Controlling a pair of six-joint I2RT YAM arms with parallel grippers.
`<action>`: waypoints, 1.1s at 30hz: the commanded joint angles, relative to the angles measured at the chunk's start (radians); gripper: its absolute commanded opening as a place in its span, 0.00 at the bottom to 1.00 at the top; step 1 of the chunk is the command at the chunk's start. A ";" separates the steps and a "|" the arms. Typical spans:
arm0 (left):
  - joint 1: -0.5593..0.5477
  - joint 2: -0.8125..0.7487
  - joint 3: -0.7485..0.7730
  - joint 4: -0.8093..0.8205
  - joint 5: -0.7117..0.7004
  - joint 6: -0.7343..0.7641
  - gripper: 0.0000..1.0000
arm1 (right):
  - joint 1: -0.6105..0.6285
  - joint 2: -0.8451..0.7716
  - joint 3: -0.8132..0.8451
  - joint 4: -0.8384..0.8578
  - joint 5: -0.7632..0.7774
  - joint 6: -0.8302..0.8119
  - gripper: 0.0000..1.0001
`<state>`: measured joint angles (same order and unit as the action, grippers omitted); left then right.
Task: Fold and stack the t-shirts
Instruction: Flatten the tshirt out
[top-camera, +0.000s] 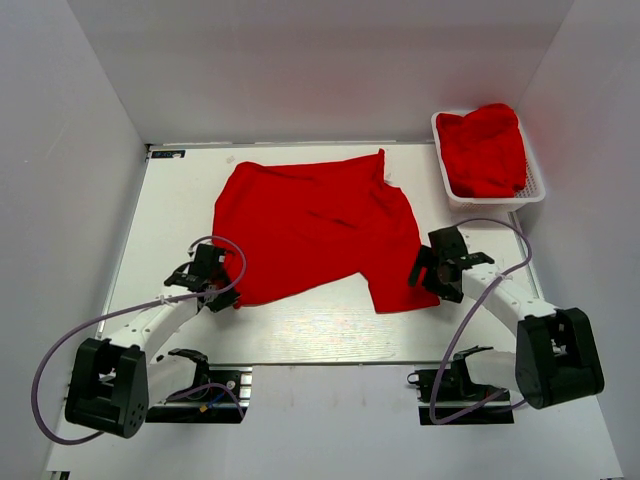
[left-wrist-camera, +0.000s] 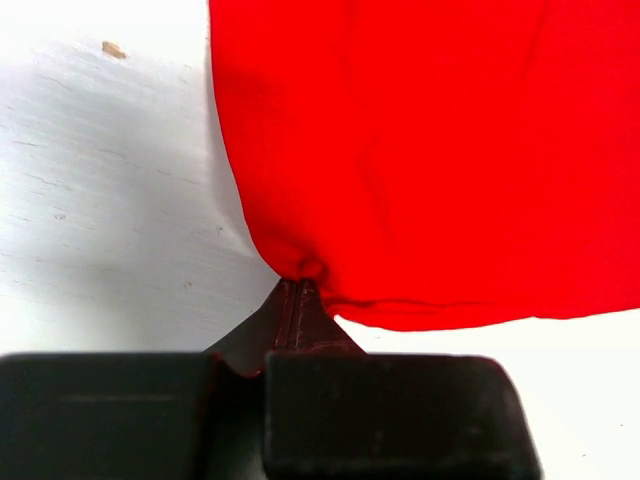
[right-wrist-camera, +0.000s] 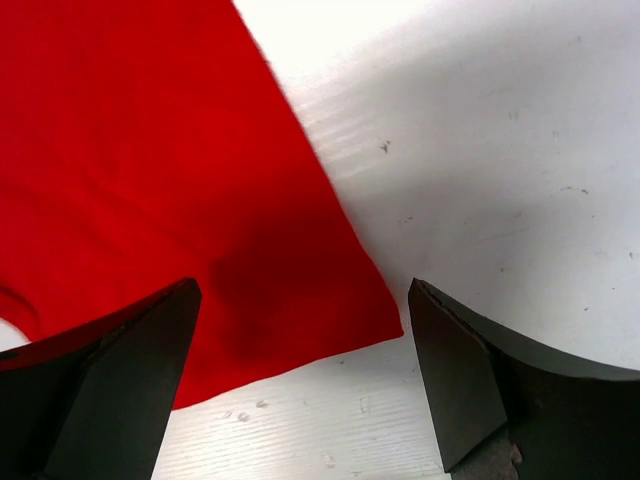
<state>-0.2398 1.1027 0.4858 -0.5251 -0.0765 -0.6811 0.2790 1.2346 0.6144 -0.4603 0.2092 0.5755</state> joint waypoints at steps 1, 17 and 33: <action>-0.004 -0.035 0.000 0.002 -0.025 0.014 0.00 | -0.003 0.028 -0.019 0.035 0.038 0.029 0.90; -0.004 -0.053 0.010 -0.007 -0.016 0.014 0.00 | 0.006 0.065 -0.097 0.112 -0.002 0.064 0.40; -0.004 -0.084 0.000 -0.016 -0.026 0.005 0.00 | 0.017 0.065 -0.163 0.084 -0.079 0.063 0.47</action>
<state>-0.2398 1.0405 0.4858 -0.5392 -0.0898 -0.6739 0.2840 1.2335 0.5255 -0.2955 0.2420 0.6220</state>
